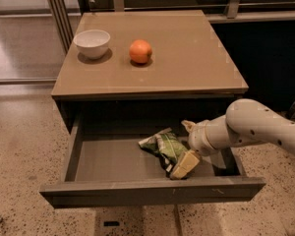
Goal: Pick green jalapeno chip bag from top drawer and place on counter
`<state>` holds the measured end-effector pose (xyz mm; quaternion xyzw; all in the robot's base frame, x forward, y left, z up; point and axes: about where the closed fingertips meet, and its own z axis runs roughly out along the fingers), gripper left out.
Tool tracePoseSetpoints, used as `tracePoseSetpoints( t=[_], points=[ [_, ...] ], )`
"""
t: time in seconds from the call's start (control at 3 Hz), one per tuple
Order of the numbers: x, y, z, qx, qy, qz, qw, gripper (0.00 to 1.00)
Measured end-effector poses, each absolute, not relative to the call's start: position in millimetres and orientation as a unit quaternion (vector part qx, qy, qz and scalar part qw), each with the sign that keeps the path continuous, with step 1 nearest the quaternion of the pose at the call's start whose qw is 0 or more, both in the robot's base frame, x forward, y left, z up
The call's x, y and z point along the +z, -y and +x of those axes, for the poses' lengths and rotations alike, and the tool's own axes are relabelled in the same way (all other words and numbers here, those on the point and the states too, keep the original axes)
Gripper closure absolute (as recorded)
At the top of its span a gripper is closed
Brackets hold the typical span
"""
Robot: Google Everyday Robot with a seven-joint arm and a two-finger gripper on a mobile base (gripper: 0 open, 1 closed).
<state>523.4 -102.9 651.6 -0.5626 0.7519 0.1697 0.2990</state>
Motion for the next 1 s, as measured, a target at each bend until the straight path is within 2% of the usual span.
tracePoseSetpoints(
  t=[0.33, 1.0],
  points=[
    [650.2, 100.7, 527.0, 0.171, -0.751, -0.563, 0.299, 0.01],
    [650.2, 100.6, 527.0, 0.171, -0.751, -0.564, 0.299, 0.43]
  ],
)
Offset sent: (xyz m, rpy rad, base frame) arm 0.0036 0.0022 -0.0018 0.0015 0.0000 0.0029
